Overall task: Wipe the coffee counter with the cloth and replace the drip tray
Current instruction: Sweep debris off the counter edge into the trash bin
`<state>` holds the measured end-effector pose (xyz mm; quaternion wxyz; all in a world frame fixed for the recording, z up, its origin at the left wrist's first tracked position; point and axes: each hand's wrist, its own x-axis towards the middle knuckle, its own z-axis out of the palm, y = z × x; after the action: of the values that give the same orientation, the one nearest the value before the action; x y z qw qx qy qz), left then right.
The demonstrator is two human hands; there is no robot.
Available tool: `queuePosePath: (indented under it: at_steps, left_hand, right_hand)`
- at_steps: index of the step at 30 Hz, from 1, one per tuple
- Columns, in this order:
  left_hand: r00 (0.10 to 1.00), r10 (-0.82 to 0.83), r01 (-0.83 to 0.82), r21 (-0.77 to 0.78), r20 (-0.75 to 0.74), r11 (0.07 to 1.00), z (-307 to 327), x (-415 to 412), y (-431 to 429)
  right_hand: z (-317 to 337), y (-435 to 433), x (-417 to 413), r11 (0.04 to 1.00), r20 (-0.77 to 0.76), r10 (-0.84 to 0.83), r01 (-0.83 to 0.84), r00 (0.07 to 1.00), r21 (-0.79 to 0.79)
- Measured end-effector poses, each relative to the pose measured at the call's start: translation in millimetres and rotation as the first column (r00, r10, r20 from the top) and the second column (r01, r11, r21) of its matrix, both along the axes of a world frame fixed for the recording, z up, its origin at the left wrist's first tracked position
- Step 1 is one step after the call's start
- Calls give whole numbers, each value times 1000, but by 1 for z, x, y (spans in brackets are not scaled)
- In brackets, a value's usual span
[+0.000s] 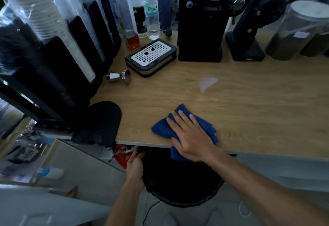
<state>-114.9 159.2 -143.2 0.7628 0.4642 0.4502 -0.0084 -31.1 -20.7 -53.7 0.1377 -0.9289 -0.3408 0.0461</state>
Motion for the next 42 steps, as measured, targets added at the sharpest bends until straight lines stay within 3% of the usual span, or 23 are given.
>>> queuePosePath:
  at_steps: [4, 7, 9, 11, 14, 17, 20, 22, 26, 32, 36, 42]
  left_hand:
    - [998, -62, 59, 79, 29, 995, 10, 0, -2]
    - [998, -70, 69, 130, 2, 989, 11, 3, -3]
    - [997, -73, 72, 133, 3, 989, 12, 2, -4]
    - [998, -68, 66, 128, 8, 990, 12, 2, -3]
    - [998, -58, 58, 96, -3, 994, 10, 3, 0]
    - [997, -71, 72, 72, -13, 995, 8, 3, 0]
    - [997, -82, 81, 92, 10, 993, 13, 1, -4]
    - [995, -97, 94, 91, 26, 991, 16, 1, -5]
    - [997, -83, 82, 64, 9, 995, 17, 0, -5]
    - [998, -60, 60, 32, -10, 998, 20, 0, -7]
    - [998, -58, 58, 46, 2, 997, 25, 2, -6]
    - [998, -53, 51, 55, 36, 997, 29, 5, -1]
  right_hand:
    - [-8, 1, -30, 978, 77, 2, -18, 997, 209]
    - [-10, 4, -52, 913, 21, -16, 6, 1000, 407]
    - [2, 4, -60, 797, -127, -63, 126, 990, 590]
    - [18, -4, -57, 611, -256, -156, 297, 954, 734]
    - [38, -32, -42, 375, -317, -386, 462, 866, 804]
    - [39, -66, -26, 307, -282, -600, 541, 749, 782]
    - [25, -83, -18, 339, -330, -646, 646, 688, 684]
    - [12, -81, -17, 435, -324, -645, 681, 692, 589]
    - [4, -52, -13, 677, -61, -684, 665, 727, 316]
    - [1, 8, -25, 922, 37, -383, 379, 923, 75]
    - [-4, 1, -31, 969, 119, -243, 236, 963, 69]
    - [-19, -16, -57, 967, 205, -22, -30, 979, 252]
